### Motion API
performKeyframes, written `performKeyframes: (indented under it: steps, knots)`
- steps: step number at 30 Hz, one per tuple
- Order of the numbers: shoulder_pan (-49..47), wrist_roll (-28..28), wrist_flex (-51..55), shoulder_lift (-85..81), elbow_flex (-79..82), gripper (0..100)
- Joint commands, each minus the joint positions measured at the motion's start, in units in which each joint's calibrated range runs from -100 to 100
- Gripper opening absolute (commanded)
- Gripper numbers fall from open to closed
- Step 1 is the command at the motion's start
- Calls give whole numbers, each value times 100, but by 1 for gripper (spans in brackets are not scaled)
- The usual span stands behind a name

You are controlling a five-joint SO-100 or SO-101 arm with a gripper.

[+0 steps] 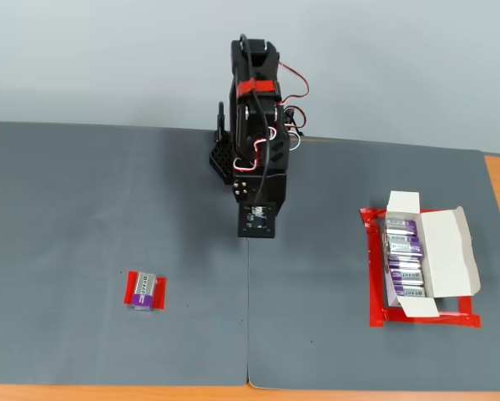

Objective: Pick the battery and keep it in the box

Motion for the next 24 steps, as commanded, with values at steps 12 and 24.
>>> performKeyframes:
  steps: [12,24]
  knots:
    - [1478,813,-133,2044,-2257,2]
    - [2634,1558,-784,3731,-3497,2]
